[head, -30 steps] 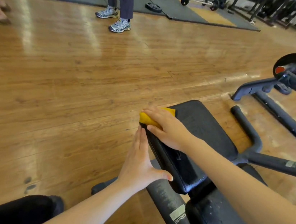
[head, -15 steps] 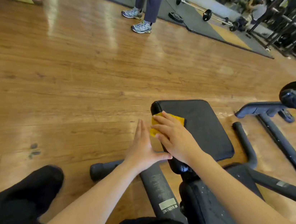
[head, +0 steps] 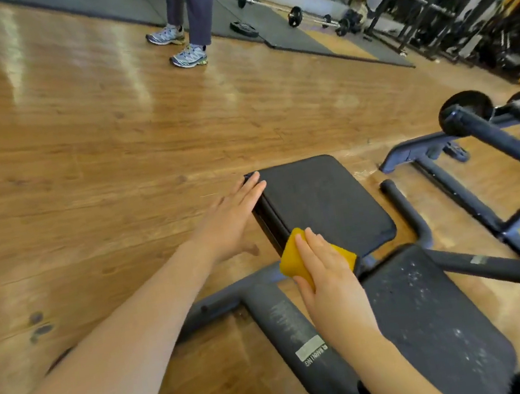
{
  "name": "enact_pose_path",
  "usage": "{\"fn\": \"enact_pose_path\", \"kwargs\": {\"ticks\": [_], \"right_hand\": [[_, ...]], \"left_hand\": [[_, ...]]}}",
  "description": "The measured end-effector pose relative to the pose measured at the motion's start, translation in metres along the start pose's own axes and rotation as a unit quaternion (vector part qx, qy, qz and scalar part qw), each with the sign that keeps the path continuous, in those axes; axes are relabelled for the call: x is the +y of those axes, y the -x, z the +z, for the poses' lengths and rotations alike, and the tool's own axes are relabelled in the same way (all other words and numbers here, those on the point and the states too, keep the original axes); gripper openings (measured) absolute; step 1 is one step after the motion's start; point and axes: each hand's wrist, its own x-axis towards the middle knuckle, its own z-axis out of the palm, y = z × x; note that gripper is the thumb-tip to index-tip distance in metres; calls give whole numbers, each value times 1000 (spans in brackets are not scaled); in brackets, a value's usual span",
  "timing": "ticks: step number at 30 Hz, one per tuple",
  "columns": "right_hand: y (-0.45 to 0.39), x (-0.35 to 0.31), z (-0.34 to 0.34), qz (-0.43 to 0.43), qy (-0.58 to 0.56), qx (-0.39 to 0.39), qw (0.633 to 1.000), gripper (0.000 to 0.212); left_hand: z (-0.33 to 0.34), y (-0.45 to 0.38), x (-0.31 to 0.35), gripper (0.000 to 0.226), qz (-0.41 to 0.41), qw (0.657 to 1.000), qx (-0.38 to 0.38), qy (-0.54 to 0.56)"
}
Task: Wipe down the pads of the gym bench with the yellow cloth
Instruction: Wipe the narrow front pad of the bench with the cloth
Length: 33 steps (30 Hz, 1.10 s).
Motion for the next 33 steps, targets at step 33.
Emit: {"fn": "enact_pose_path", "kwargs": {"ticks": [33], "right_hand": [[-73, 63, -32, 188, -64, -52, 979, 52]], "left_hand": [[7, -13, 24, 91, -78, 987, -31, 135]]}}
